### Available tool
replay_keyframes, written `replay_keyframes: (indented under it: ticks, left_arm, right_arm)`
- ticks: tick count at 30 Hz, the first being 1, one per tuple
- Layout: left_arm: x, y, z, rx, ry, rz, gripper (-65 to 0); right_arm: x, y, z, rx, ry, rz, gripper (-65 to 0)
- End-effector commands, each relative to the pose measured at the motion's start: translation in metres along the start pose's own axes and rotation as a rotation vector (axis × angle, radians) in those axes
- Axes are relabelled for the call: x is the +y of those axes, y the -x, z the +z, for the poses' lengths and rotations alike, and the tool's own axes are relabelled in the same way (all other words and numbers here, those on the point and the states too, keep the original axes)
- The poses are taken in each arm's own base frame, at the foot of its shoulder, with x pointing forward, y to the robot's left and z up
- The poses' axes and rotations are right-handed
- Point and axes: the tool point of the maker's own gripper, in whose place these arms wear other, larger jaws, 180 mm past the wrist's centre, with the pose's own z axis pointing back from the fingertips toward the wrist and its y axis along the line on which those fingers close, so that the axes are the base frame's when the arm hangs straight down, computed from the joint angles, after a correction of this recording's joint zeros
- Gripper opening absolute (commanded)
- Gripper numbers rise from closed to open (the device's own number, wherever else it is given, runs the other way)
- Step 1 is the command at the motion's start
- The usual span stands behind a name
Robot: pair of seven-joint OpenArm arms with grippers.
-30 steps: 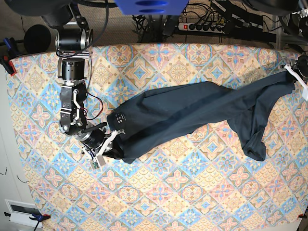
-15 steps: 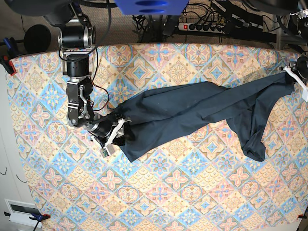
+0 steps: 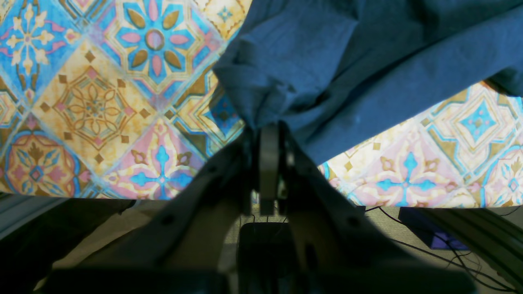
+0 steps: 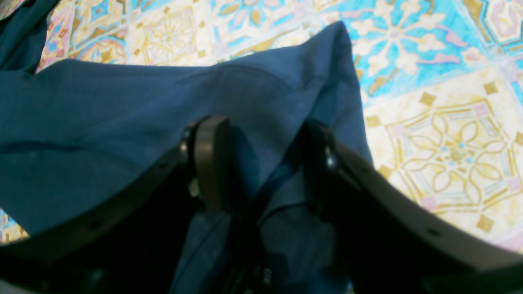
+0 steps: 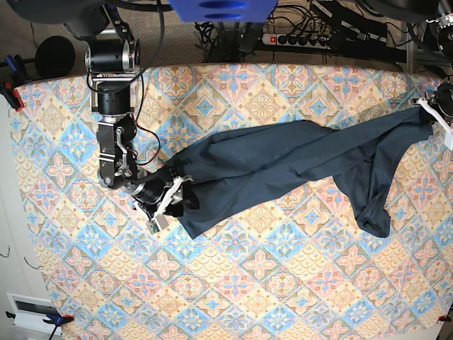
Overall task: Layout the t-shirt on the table in an organized manner, then fold the t-shirt properly
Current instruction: 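Pull the shirt with the right gripper away from the left gripper, then lift the shirt high with both grippers and lay it flat on the table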
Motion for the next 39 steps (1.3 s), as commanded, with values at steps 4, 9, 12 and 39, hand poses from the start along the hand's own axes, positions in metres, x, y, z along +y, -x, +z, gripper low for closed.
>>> replay_keyframes:
  ticks: [4, 9, 12, 39]
  left_arm:
    - [0.005, -0.015, 0.007, -0.037, -0.015, -0.024, -65.0]
    - [0.004, -0.016, 0.007, -0.041, -0.015, -0.024, -65.0]
    - [0.004, -0.017, 0.007, -0.045, -0.014, -0.023, -65.0]
    - [-0.085, -0.304, 0.064, -0.861, 0.292, 0.256, -65.0]
  right_arm:
    - [0.000, -0.026, 0.001, -0.068, -0.009, 0.017, -42.3]
    - [0.000, -0.016, 0.001, -0.009, -0.009, 0.015, -61.8]
    - [-0.001, -0.005, 0.002, 0.062, -0.006, 0.022, -64.8]
    - [-0.056, -0.314, 0.149, -0.609, 0.102, 0.181, -64.6]
